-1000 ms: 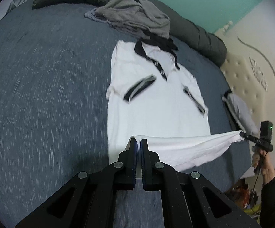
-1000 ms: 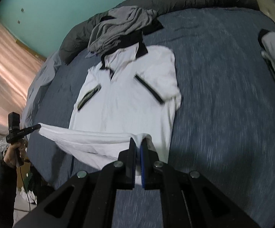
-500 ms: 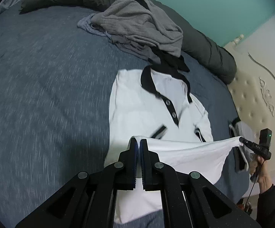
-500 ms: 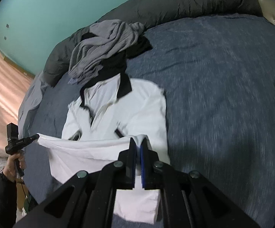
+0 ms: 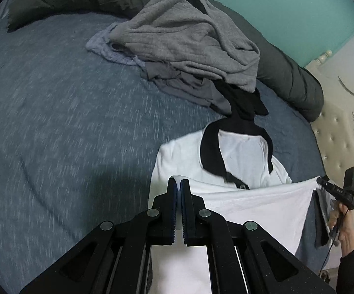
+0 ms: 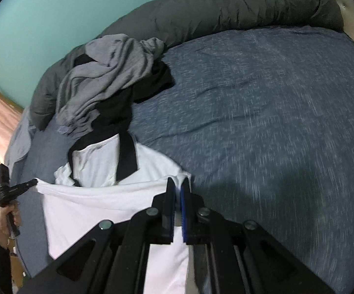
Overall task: Fold clothes
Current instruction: 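Lift the hem with both grippers and fold it toward the collar, then open both grippers to release the folded hem, then grasp the folded edge with both grippers and fold it again toward the collar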
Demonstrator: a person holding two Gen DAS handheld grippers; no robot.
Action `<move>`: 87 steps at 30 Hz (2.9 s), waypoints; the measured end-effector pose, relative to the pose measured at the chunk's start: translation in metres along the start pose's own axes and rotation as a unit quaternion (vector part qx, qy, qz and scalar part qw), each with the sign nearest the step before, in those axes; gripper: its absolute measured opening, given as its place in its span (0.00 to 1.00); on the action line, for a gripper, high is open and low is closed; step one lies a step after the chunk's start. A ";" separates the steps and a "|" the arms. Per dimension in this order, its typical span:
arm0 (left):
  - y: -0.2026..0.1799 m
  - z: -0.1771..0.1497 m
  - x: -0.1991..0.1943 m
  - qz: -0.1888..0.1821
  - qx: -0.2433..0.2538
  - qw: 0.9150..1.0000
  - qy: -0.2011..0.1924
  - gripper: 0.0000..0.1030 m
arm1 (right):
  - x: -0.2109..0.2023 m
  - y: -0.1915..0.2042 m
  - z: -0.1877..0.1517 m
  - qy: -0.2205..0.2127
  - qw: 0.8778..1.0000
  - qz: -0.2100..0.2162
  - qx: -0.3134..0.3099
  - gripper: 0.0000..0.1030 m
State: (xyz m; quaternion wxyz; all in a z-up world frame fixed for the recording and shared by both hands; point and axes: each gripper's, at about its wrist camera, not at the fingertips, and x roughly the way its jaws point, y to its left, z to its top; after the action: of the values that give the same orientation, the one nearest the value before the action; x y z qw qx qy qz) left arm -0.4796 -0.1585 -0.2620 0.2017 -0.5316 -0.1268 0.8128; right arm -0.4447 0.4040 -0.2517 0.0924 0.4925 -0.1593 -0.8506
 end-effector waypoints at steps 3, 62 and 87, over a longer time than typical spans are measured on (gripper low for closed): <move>0.002 0.011 0.020 0.012 0.003 1.000 0.002 0.03 | 0.021 -0.003 0.012 -0.005 1.000 -0.008 0.006 0.03; -0.004 0.029 0.066 0.089 0.086 0.990 -0.069 0.31 | 0.085 0.007 0.026 -0.064 0.984 -0.104 -0.129 0.38; 0.011 0.017 0.100 0.010 0.086 0.994 -0.066 0.05 | 0.100 -0.016 0.017 -0.064 0.992 -0.033 -0.101 0.03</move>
State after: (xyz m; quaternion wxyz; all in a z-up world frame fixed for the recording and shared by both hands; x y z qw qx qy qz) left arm -0.5325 -0.1215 -0.3407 0.2297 -0.4585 -0.0641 0.8561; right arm -0.5095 0.3900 -0.3306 0.1031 0.4301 -0.0622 -0.8947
